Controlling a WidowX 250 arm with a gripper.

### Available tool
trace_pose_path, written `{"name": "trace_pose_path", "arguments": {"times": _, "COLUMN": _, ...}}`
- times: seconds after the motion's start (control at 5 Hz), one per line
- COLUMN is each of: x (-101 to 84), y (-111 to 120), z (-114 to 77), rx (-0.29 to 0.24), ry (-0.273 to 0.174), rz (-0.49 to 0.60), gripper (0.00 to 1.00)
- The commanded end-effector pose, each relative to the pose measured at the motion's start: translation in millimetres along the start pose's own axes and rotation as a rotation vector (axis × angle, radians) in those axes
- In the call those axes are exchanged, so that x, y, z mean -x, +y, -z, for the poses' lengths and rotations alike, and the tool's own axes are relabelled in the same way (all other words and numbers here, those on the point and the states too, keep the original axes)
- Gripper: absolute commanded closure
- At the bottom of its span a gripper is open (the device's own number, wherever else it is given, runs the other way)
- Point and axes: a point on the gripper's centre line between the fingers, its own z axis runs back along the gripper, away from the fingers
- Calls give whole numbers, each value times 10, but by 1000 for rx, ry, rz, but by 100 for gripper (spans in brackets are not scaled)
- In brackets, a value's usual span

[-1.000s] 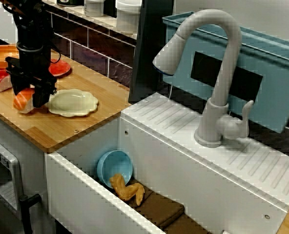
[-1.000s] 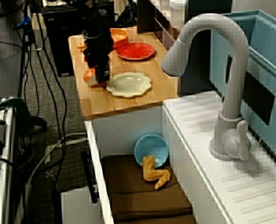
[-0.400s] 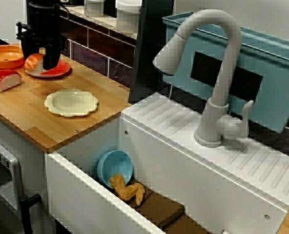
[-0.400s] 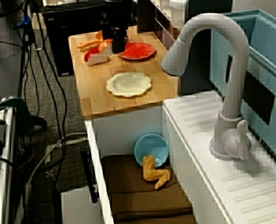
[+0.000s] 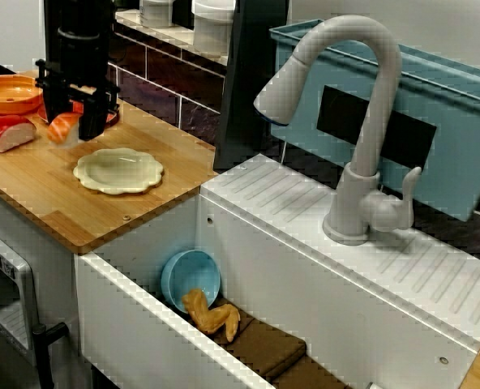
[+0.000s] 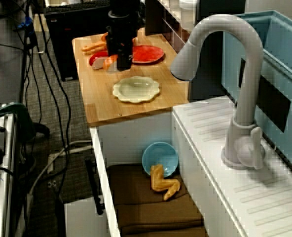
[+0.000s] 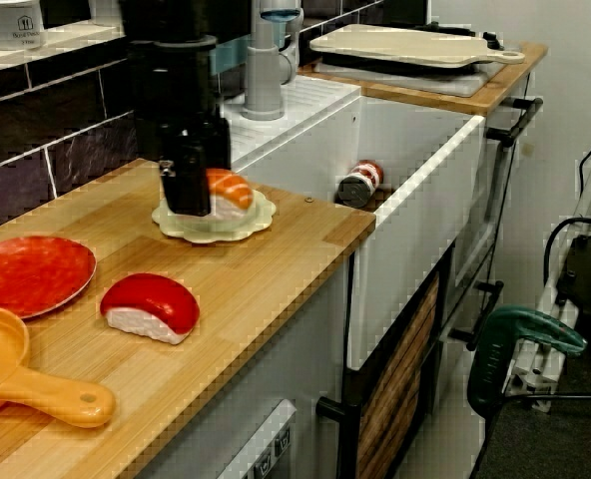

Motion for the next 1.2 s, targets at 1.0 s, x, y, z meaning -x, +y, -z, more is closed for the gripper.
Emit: {"name": "trace_pose_path", "arguments": {"times": 1.0, "x": -81, "y": -351, "z": 65, "rx": 5, "ry": -137, "rz": -76, "gripper": 100}}
